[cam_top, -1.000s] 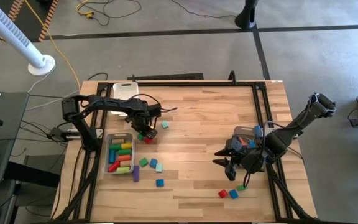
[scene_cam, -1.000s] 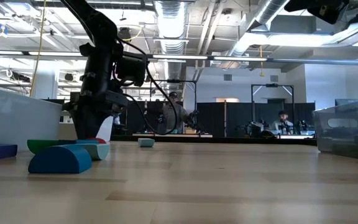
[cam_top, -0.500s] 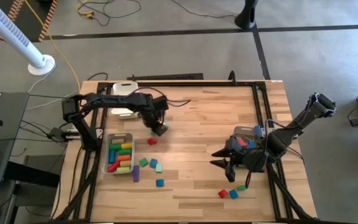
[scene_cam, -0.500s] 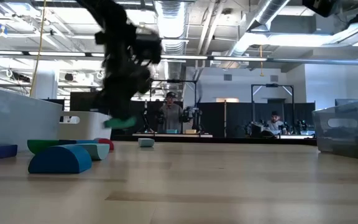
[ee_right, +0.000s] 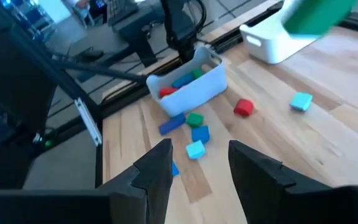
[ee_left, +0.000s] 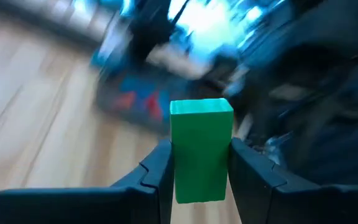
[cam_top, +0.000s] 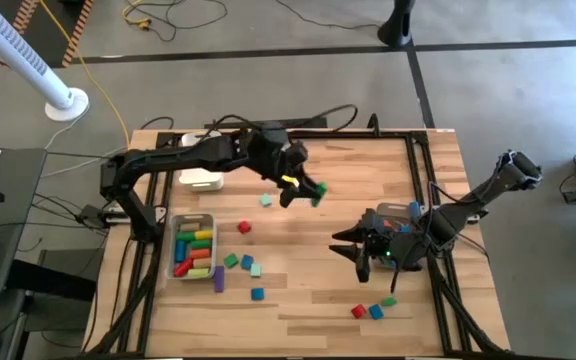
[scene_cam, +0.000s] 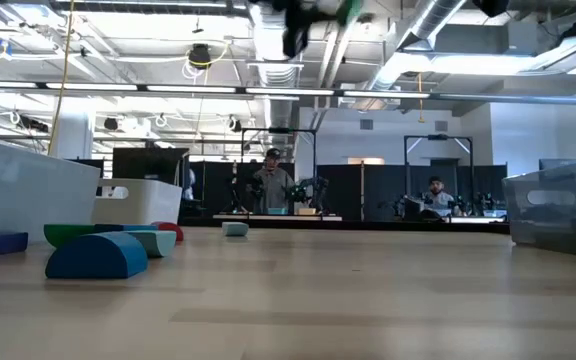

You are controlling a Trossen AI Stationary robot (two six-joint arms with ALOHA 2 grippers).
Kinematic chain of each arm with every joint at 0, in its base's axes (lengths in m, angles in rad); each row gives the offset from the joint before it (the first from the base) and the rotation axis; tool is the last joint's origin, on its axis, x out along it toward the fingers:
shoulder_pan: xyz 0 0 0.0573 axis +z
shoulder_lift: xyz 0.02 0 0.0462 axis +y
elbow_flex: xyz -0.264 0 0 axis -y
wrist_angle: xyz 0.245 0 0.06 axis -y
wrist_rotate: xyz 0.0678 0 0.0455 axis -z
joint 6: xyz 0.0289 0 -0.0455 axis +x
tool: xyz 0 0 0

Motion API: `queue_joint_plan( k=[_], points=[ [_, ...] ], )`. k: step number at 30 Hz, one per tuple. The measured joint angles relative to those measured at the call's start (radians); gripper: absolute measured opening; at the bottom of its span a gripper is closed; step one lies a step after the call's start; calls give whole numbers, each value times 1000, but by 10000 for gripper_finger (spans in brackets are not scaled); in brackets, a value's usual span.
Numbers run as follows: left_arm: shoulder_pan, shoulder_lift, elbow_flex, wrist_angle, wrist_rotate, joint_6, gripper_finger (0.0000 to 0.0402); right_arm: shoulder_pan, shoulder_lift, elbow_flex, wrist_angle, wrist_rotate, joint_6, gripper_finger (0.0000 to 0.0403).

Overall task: Sort blocks by size
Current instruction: Put the dark green rectangular block into the black bin

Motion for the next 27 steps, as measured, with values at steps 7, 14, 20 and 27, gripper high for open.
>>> queue_joint_plan(
  k=[7, 14, 20, 27],
  points=[
    [-48, 0, 37, 221, 42, -11, 115, -40, 0, 0, 109, 63, -60, 189],
    [-64, 0, 37, 236, 96, -12, 115, -70, 0, 0, 221, 86, -145, 244],
    [-89, 0, 37, 249, 119, 3, 115, -77, 0, 0, 293, 85, -195, 270],
    [-104, 0, 37, 272, 104, 16, 115, -82, 0, 0, 385, 45, -271, 271]
  ],
)
